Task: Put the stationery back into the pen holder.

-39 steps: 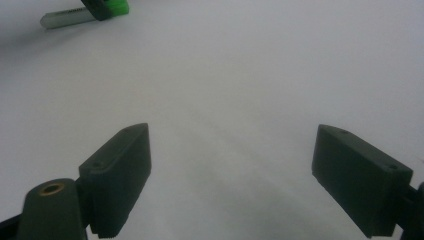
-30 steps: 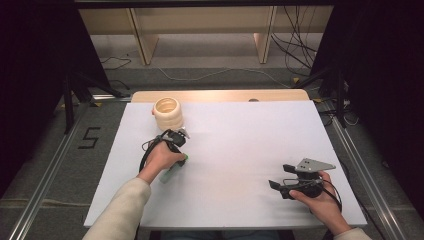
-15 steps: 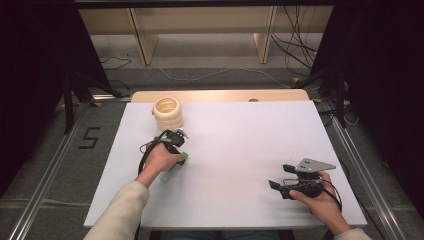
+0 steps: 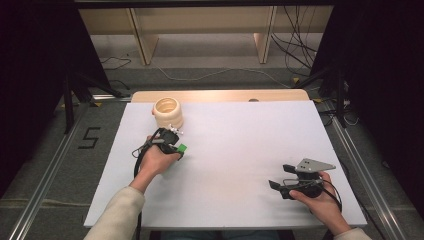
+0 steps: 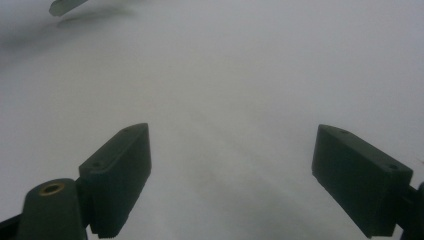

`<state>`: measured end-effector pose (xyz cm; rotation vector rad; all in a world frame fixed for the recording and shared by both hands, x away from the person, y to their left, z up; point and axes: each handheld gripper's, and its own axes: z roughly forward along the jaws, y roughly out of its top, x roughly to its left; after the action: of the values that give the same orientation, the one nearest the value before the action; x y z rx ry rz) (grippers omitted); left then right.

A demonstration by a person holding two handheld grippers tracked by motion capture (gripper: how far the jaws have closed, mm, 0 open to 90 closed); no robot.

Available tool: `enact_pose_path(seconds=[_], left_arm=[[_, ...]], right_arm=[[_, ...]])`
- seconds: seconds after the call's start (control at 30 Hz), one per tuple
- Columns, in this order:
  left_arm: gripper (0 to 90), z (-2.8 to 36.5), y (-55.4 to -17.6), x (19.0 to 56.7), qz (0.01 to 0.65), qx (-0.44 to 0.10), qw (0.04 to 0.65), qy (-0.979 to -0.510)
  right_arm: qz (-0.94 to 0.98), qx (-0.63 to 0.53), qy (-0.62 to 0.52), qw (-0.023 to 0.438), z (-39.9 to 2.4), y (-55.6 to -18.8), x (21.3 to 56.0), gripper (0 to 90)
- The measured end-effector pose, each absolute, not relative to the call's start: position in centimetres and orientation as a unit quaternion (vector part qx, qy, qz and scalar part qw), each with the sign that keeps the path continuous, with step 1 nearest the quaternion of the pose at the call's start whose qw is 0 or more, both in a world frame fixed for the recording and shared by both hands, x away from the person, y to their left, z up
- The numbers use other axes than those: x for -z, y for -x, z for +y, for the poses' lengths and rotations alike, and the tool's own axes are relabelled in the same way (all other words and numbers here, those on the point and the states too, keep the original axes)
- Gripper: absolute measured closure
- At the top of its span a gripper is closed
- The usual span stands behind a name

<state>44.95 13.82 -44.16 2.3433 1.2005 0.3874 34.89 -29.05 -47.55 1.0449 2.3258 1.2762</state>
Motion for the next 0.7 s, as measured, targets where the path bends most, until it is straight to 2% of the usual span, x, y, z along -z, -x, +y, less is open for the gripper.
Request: enact_pose_path(seconds=[0.27,0.7], left_arm=[[66.7,14.7,-44.4,43.7,0.44,-0.196,0.294,-0.826],[66.7,15.3,-44.1,43.0,0.441,-0.238,0.353,-0.79]], right_arm=[[0.806,-0.445,-0.363,0.145,-29.1,-34.9,47.5,17.0],[0.806,-0.444,-0.362,0.145,-29.0,-34.9,47.5,17.0]])
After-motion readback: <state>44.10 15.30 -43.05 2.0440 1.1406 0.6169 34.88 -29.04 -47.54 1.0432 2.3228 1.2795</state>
